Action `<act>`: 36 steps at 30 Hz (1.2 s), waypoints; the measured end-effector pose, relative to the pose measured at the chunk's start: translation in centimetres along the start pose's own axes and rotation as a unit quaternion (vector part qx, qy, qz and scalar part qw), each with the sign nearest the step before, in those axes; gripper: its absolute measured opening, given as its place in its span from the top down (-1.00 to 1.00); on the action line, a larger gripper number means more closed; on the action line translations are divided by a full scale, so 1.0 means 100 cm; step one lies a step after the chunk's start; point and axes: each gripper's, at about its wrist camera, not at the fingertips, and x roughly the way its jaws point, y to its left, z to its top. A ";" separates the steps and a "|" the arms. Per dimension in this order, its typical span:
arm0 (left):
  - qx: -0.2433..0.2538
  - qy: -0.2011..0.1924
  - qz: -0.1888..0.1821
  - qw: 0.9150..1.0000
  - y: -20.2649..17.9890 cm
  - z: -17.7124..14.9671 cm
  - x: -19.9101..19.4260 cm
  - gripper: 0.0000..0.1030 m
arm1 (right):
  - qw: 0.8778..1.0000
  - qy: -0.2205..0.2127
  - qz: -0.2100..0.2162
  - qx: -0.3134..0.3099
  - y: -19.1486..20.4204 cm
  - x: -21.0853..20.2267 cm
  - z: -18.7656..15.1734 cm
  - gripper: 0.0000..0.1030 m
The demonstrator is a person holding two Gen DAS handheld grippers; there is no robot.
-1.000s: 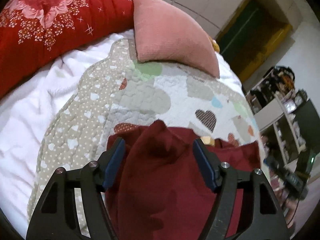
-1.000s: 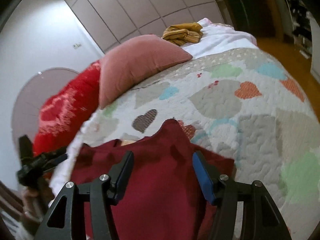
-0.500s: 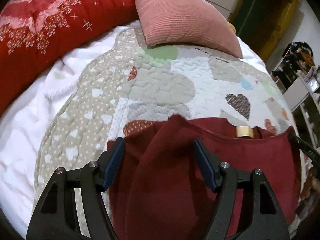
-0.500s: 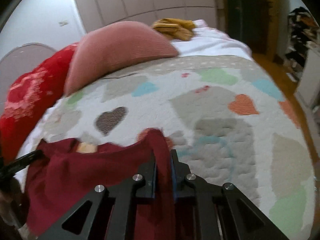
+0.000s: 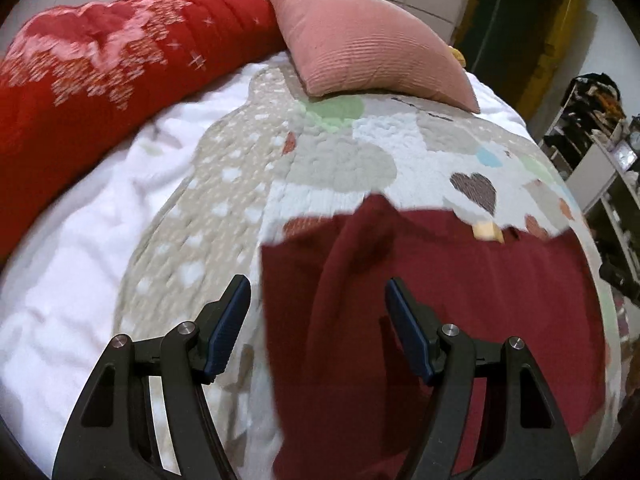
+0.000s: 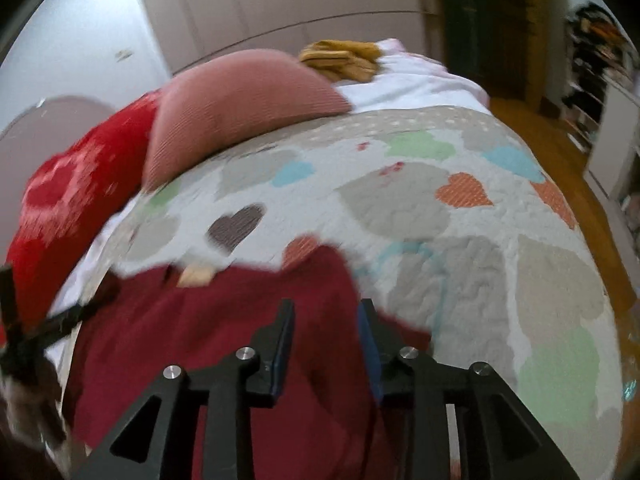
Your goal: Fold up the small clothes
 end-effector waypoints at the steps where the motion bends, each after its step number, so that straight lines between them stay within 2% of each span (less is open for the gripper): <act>1: -0.005 0.000 -0.007 1.000 0.006 -0.008 -0.007 -0.36 | 1.000 0.003 0.001 -0.010 0.005 -0.005 -0.007 0.40; 7: -0.040 0.015 -0.016 0.999 0.032 -0.050 -0.024 -0.36 | 0.999 0.034 0.017 -0.035 0.014 -0.021 -0.064 0.40; 11: -0.039 0.015 -0.022 0.999 0.033 -0.069 -0.025 -0.37 | 0.998 0.037 0.003 -0.042 0.010 -0.019 -0.088 0.40; 14: -0.033 0.009 -0.010 0.999 0.029 -0.073 -0.028 -0.37 | 0.996 0.050 -0.016 -0.066 0.016 -0.010 -0.092 0.40; 16: -0.044 0.019 -0.011 0.999 0.030 -0.074 -0.033 -0.36 | 0.996 0.056 -0.025 -0.057 0.019 -0.014 -0.088 0.40; 20: -0.037 0.013 -0.014 0.999 0.026 -0.079 -0.054 -0.36 | 0.998 0.044 0.007 -0.051 0.031 -0.042 -0.087 0.40; 24: -0.043 -0.002 -0.027 0.999 0.018 -0.084 -0.069 -0.36 | 0.997 0.041 0.006 -0.066 0.042 -0.056 -0.095 0.40; 26: -0.047 -0.001 -0.029 0.998 0.014 -0.086 -0.069 -0.36 | 0.997 0.045 0.007 -0.061 0.043 -0.054 -0.099 0.40; 32: -0.035 0.022 0.001 0.999 0.003 -0.096 -0.046 -0.37 | 0.997 0.060 -0.009 -0.036 0.029 -0.034 -0.110 0.40; 36: -0.040 0.011 0.005 0.999 0.002 -0.101 -0.043 -0.37 | 0.997 0.069 -0.007 -0.040 0.028 -0.025 -0.114 0.39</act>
